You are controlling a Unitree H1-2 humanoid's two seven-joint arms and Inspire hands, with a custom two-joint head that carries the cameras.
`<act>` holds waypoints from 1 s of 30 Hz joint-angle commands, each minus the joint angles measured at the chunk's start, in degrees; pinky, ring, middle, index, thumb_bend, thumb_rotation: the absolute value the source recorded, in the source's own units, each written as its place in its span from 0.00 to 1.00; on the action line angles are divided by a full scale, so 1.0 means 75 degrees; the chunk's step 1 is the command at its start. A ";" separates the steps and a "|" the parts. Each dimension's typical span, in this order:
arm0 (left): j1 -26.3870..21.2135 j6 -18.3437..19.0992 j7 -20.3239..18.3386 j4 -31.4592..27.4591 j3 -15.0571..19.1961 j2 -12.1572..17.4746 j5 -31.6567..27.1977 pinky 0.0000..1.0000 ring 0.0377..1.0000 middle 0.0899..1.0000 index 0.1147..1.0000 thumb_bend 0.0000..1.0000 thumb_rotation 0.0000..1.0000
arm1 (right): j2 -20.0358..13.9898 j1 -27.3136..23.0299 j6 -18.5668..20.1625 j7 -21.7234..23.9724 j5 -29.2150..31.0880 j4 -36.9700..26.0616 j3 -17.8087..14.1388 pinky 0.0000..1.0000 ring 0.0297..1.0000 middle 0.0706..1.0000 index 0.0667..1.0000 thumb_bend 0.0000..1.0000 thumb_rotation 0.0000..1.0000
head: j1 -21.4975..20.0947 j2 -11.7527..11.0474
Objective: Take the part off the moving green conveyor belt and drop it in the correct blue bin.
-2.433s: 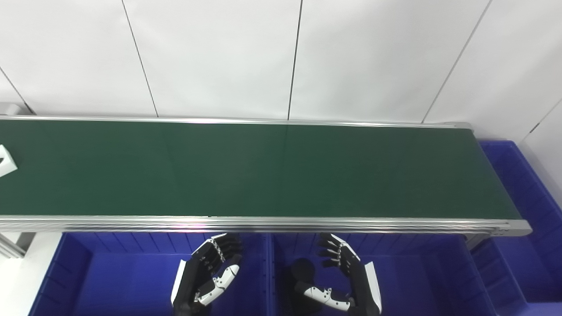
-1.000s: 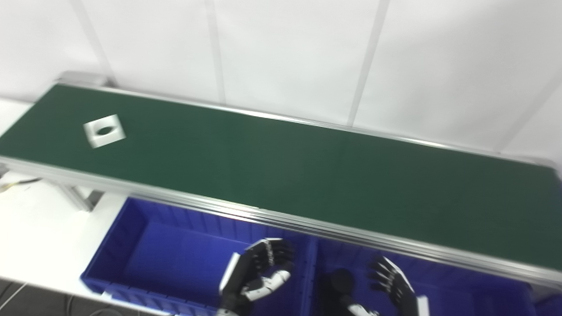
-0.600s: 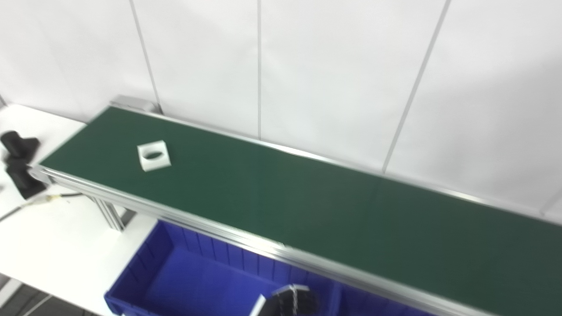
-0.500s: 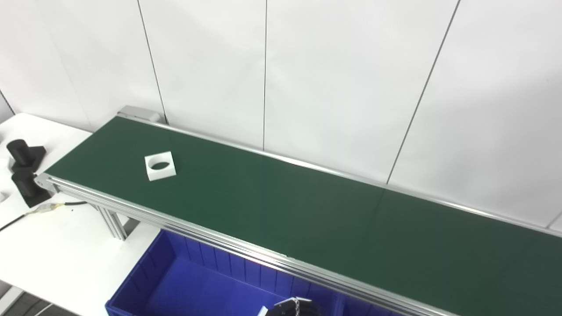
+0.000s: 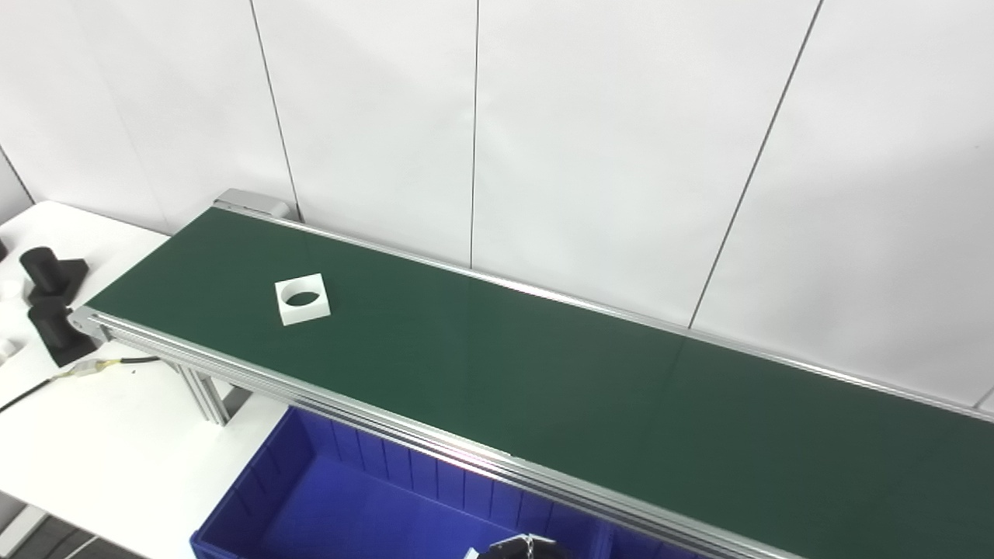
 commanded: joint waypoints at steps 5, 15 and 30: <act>-0.0074 -0.0263 0.0013 -0.0121 -0.0143 -0.0236 -0.0030 0.65 0.58 0.57 0.54 0.73 0.00 | -0.0036 -0.0035 -0.0406 -0.0032 -0.0097 -0.0145 0.0041 0.56 0.65 0.70 0.73 0.55 0.00 | -0.0015 0.0009; 0.0011 -0.0263 0.0143 -0.0168 -0.0202 -0.0207 0.0028 0.65 0.59 0.57 0.54 0.73 0.00 | -0.0052 0.0018 -0.0406 -0.0057 -0.0098 -0.0200 0.0082 0.54 0.64 0.69 0.72 0.54 0.00 | -0.0036 0.0033; 0.0041 -0.0263 0.0118 -0.0241 -0.0232 -0.0175 -0.0045 0.64 0.58 0.57 0.54 0.75 0.00 | 0.0032 0.0069 -0.0406 0.0204 0.0066 -0.0191 0.0014 0.54 0.64 0.70 0.74 0.55 0.00 | -0.0184 0.0115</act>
